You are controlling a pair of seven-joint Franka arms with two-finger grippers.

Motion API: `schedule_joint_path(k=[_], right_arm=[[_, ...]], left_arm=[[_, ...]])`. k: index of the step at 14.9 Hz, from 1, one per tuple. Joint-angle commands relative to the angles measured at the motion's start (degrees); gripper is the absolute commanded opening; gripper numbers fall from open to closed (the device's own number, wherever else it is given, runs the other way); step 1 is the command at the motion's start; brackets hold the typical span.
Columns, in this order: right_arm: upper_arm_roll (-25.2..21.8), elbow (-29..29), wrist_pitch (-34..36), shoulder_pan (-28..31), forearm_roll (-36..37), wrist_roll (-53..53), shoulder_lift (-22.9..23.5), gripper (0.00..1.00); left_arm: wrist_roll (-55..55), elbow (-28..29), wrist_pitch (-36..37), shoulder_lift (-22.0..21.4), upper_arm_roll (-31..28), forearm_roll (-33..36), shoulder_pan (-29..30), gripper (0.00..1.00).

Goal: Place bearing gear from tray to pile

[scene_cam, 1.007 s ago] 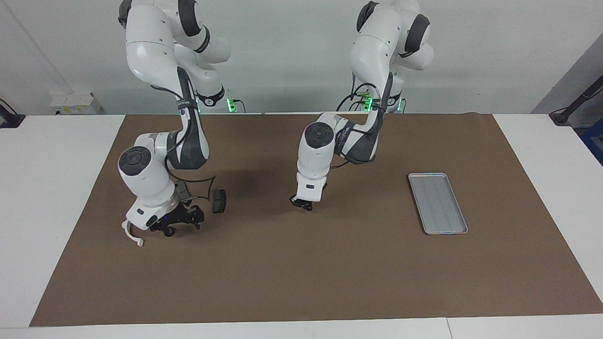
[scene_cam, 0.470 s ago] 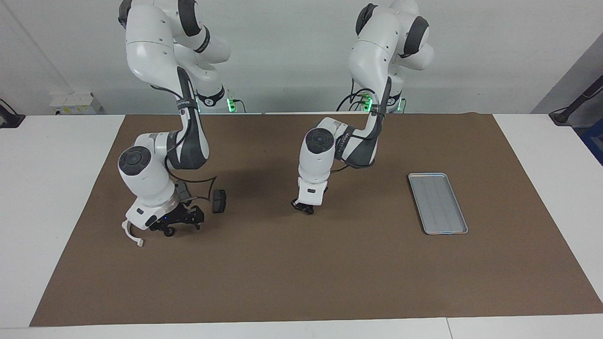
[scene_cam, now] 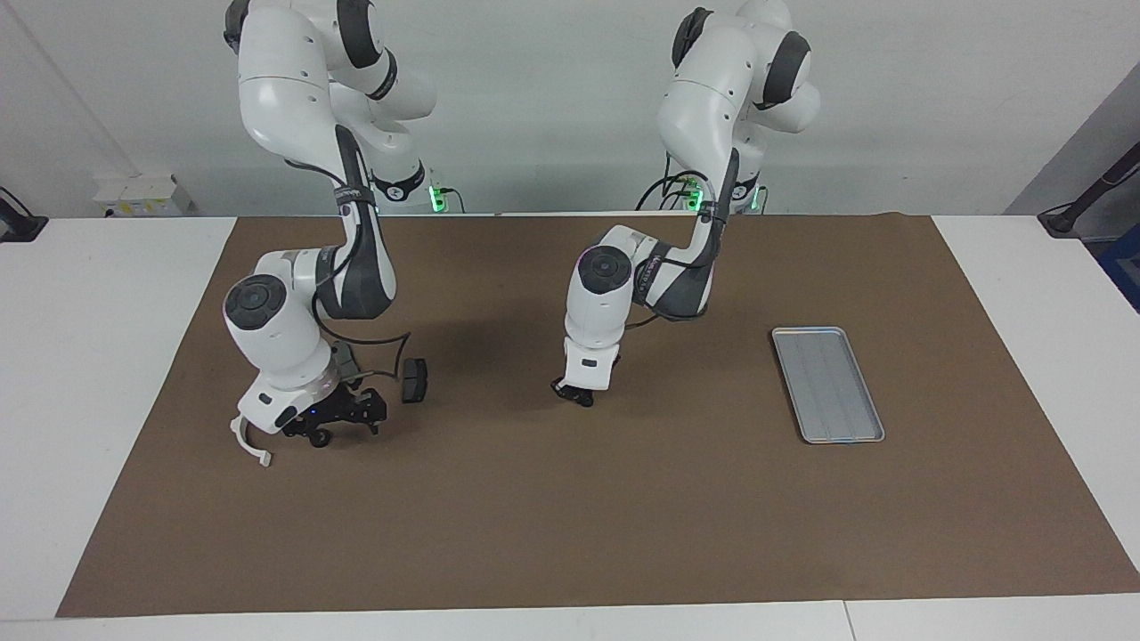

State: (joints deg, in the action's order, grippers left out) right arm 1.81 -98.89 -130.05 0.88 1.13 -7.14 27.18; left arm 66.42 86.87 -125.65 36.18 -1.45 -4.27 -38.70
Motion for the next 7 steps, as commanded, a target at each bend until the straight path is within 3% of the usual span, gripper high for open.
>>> schedule_joint_path(k=[1,3,7], right_arm=[[0.4,-0.9,-1.3,0.8,-0.6,-0.1,-0.7,1.0],[0.4,-1.1,-1.2,0.4,-0.6,2.2,-0.7,1.0],[2.1,0.0,0.3,-3.8,-0.5,14.7,-1.7,0.99]], left_arm=[[0.6,0.8,2.5,-0.7,-0.9,-0.2,-0.8,1.0],[0.6,-0.4,6.2,-1.2,-2.0,-0.2,-0.6,1.0],[0.0,0.8,11.2,-7.5,-2.8,-0.1,2.6,1.0]])
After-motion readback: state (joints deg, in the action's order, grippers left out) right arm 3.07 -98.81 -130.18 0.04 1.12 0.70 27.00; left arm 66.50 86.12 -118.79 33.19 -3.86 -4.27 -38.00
